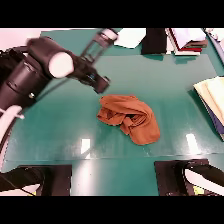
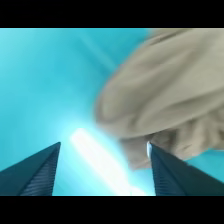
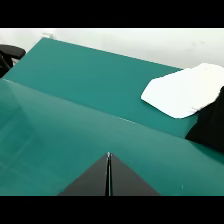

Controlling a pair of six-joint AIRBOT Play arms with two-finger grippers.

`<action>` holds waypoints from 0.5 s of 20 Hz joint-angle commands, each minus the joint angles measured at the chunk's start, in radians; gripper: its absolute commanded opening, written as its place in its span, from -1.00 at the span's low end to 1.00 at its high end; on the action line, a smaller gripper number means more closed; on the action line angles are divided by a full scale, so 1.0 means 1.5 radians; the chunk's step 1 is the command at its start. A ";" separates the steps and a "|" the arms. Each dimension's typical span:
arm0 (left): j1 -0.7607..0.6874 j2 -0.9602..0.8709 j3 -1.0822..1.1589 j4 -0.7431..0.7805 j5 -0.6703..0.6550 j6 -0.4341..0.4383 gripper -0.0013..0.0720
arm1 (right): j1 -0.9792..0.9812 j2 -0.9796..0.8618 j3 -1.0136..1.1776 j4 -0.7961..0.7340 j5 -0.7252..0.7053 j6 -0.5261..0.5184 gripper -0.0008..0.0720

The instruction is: Fold the shirts.

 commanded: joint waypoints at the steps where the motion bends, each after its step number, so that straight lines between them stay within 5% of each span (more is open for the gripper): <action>1: 0.128 0.000 -0.083 -0.126 -0.006 -0.045 0.78 | -0.001 -0.001 0.001 0.001 0.026 0.000 -0.93; 6: 0.148 -0.016 -0.338 -0.288 0.163 -0.041 0.78 | -0.001 -0.001 -0.002 0.000 0.034 0.000 -0.93; 10: 0.133 -0.069 -0.391 -0.394 0.210 0.003 0.78 | -0.001 0.000 -0.026 0.001 0.041 0.000 -0.93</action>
